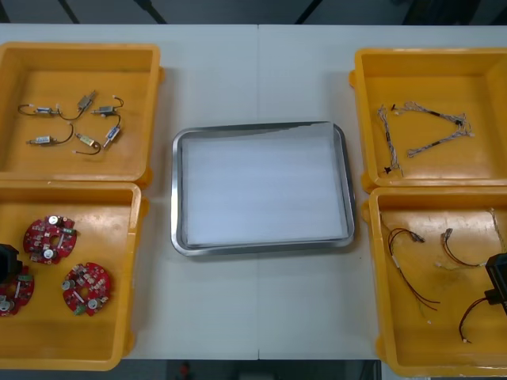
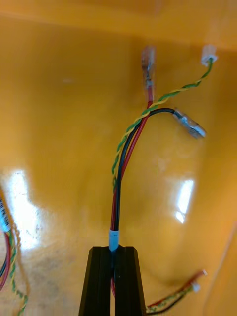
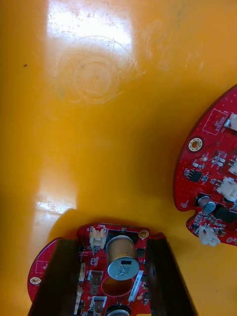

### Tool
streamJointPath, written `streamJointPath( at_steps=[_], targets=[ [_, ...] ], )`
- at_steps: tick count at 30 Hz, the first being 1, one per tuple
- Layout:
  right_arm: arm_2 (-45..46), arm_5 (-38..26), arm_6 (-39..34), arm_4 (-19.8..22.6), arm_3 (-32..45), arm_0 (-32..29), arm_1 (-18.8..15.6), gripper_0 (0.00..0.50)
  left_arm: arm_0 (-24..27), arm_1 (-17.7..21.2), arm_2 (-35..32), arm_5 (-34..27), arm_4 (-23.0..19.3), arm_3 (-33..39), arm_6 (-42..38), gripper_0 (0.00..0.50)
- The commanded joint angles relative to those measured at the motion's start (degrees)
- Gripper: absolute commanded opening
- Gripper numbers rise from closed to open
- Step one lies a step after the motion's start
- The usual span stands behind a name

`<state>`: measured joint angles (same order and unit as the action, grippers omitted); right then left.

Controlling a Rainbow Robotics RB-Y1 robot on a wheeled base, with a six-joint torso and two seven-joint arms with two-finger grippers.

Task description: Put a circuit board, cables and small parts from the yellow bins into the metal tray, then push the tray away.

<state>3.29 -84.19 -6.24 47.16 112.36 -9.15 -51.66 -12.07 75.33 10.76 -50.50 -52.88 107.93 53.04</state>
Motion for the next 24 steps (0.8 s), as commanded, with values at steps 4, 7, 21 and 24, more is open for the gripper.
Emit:
streamJointPath(
  at_steps=[4,7,21,24],
  targets=[
    [10.2,-7.7,14.9,5.7,0.8,2.4,-1.9,0.000,1.1,-0.4,0.5,-0.9,-0.4,-0.1,2.0,0.375],
    [13.8,-10.8,21.0,7.9,1.0,2.6,-1.9,0.000,1.1,-0.4,0.6,-1.0,-0.5,-0.1,1.9,0.375],
    [18.0,-24.1,40.6,4.7,12.8,5.3,-2.4,0.000,1.1,-1.2,0.8,-1.0,0.1,-0.2,1.4,0.373],
    [18.0,-25.2,45.0,5.6,13.8,6.6,-2.5,0.000,1.2,-1.2,1.4,-1.1,0.8,-0.2,1.3,0.373]
  ],
)
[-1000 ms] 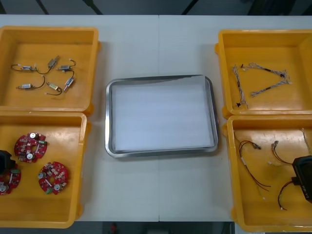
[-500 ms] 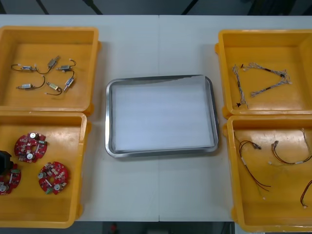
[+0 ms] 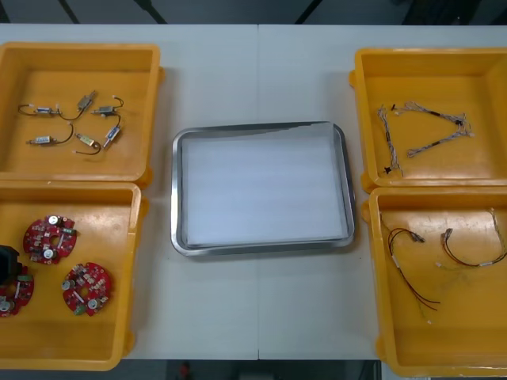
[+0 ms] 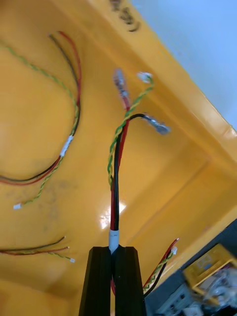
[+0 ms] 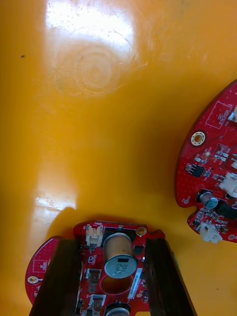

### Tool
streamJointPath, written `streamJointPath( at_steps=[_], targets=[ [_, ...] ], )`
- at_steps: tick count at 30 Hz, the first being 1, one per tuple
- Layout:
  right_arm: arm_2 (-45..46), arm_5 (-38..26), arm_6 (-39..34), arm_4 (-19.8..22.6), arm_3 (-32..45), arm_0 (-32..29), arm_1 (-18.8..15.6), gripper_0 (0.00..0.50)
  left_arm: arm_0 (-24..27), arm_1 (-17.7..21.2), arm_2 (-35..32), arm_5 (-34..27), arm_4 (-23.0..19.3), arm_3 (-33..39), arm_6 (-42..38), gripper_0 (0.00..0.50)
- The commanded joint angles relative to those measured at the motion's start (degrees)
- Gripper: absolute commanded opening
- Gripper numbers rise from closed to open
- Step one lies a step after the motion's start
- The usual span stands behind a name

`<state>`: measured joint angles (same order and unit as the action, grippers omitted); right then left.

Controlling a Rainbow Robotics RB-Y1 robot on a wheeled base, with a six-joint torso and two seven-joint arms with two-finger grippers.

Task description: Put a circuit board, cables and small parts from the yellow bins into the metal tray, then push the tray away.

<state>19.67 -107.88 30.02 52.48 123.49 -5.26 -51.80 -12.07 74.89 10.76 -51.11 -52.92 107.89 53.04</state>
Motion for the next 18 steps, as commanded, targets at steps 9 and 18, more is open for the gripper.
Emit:
streamJointPath(
  at_steps=[9,18],
  targets=[
    [1.6,-2.1,21.8,3.0,3.5,7.0,-3.1,0.000,1.2,-0.8,1.9,-0.4,2.1,-0.1,1.1,0.123],
    [1.5,-2.1,32.4,9.8,3.5,11.8,-5.2,0.000,1.3,-0.8,1.8,0.0,2.1,-0.1,1.5,0.000]
  ],
)
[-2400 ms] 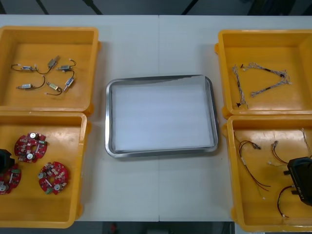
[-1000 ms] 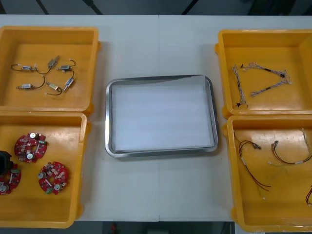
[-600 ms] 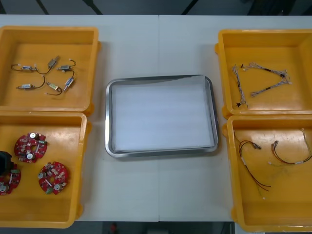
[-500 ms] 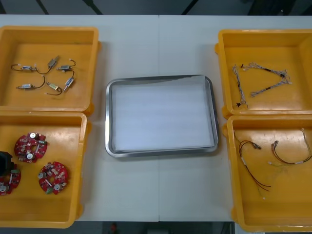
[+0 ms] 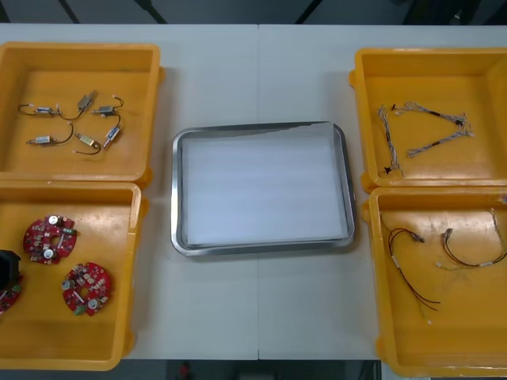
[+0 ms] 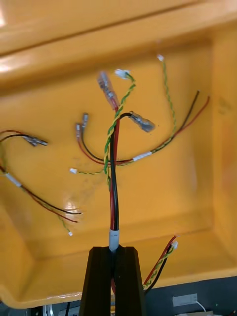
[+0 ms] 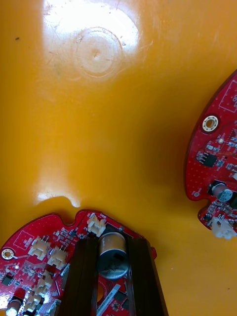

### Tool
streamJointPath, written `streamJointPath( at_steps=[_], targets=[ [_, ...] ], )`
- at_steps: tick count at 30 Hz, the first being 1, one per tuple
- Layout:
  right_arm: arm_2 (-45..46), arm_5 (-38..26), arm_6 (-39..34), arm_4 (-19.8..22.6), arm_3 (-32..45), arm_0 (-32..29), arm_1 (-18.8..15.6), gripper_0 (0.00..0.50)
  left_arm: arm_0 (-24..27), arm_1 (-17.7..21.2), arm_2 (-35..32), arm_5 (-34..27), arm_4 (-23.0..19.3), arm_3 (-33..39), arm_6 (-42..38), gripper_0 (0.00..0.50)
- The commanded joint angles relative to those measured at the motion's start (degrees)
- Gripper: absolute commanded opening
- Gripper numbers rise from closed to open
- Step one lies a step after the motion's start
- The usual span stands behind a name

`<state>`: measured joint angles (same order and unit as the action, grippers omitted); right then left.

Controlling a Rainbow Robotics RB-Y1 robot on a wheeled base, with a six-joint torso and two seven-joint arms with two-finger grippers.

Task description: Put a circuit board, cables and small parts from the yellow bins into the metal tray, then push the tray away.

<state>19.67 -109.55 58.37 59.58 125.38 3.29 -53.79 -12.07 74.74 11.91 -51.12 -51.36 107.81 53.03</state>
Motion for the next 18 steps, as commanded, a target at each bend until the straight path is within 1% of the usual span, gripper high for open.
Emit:
streamJointPath(
  at_steps=[1,4,6,8,9,12,15,18],
  targets=[
    [1.4,-0.5,5.4,3.3,1.6,3.9,-3.3,0.000,1.6,-0.6,0.7,0.0,0.6,0.1,1.5,0.000],
    [0.5,-0.5,9.7,4.1,1.7,5.9,-3.3,0.000,2.1,0.5,0.4,-0.2,0.5,1.2,1.7,0.000],
    [-0.4,-0.5,11.9,4.3,1.9,7.0,-3.5,0.000,2.1,1.2,-0.7,-1.7,0.2,2.6,1.7,0.000],
    [-1.7,-0.5,13.6,4.3,2.0,8.0,-3.9,0.000,2.0,1.5,-2.8,-4.7,-0.4,4.2,1.7,0.000],
    [-3.0,-0.5,14.7,4.3,2.2,8.8,-4.0,0.000,2.0,1.6,-4.8,-7.7,-1.3,5.7,1.7,0.000],
    [-4.6,-0.5,16.5,4.3,2.7,10.0,-4.5,0.000,2.1,1.5,-8.8,-13.0,-3.3,8.1,1.7,0.000],
    [-5.3,-0.5,18.8,4.4,4.1,10.5,-4.5,0.000,2.0,1.6,-13.1,-18.6,-5.0,10.8,1.7,0.000],
    [-5.3,-0.5,21.2,4.6,5.8,10.4,-4.5,0.000,2.1,1.5,-16.0,-22.8,-5.8,13.4,1.4,0.000]
  ],
)
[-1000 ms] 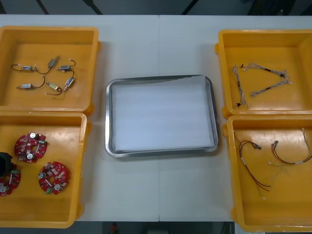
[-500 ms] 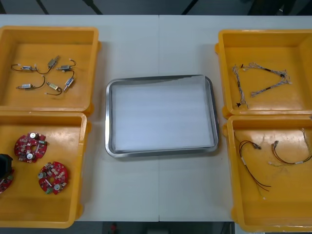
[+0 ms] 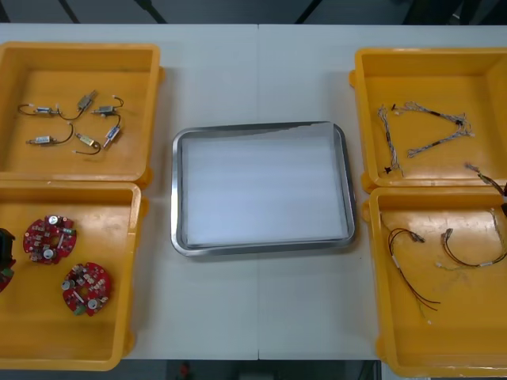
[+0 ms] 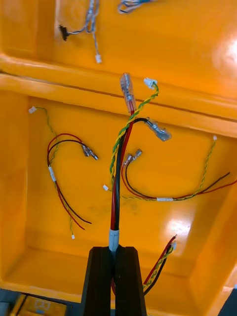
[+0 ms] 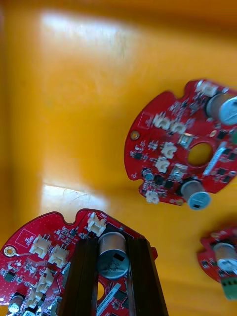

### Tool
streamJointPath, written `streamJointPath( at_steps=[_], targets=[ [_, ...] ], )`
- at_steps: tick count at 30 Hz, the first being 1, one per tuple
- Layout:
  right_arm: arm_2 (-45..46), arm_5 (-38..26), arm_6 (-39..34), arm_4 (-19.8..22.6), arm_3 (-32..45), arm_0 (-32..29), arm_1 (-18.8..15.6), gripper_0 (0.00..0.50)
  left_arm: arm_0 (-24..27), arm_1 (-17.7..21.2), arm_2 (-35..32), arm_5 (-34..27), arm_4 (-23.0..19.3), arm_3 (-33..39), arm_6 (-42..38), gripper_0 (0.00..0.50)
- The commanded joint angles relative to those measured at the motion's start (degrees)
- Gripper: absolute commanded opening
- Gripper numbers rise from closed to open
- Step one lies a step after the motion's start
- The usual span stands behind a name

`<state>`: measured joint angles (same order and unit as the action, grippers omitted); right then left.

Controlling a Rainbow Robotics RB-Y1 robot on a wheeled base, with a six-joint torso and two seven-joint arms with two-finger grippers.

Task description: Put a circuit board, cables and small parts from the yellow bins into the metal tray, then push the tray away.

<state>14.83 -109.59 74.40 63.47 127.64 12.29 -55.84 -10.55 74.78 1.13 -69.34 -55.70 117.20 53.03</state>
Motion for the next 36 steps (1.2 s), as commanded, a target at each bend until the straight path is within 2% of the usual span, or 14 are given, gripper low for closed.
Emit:
streamJointPath(
  at_steps=[1,3,6,9,16,21,23,28,31,33,36],
  targets=[
    [-0.5,-0.4,6.3,0.8,4.4,1.5,-2.4,0.000,0.7,1.4,-6.6,-6.2,-2.1,5.3,1.1,0.000],
    [-0.5,-0.4,8.0,1.0,5.7,1.7,-2.4,0.000,1.3,1.4,-8.2,-8.4,-3.6,7.2,0.3,0.000],
    [-0.6,-0.4,10.2,1.4,7.0,2.4,-2.4,0.000,4.1,1.4,-8.5,-11.9,-6.8,9.4,-5.9,0.000],
    [-0.9,-0.4,12.2,2.2,7.8,3.2,-2.4,0.000,6.2,1.2,-8.3,-14.5,-7.3,11.7,-8.4,0.000],
    [-3.3,-0.4,12.2,3.8,9.9,4.6,-2.4,0.000,12.9,1.2,-7.9,-18.2,-13.0,13.1,-14.5,0.000],
    [-4.7,-0.4,11.9,4.2,11.0,5.6,-2.3,0.000,22.2,1.2,-2.3,-22.2,-14.2,13.1,-19.4,0.000],
    [-4.7,-0.4,12.0,4.3,11.1,5.6,-2.3,0.000,27.6,1.0,1.8,-23.5,-14.4,12.7,-22.9,0.000],
    [-4.9,-0.4,11.9,3.8,11.1,5.6,-2.3,0.000,37.2,-1.7,8.1,-26.4,-14.3,11.0,-29.1,0.000],
    [-4.9,-0.4,11.9,3.8,11.1,5.6,-2.3,0.000,41.3,-3.5,10.6,-27.5,-14.3,10.1,-32.2,0.000],
    [-4.9,-0.4,11.9,3.8,11.1,5.6,-2.3,0.000,42.2,-3.8,11.3,-27.5,-14.3,9.9,-33.1,0.000],
    [-4.9,-0.4,11.9,3.8,11.1,5.6,-2.3,0.000,46.3,-6.4,13.9,-27.7,-13.9,9.4,-38.8,0.000]
  ],
)
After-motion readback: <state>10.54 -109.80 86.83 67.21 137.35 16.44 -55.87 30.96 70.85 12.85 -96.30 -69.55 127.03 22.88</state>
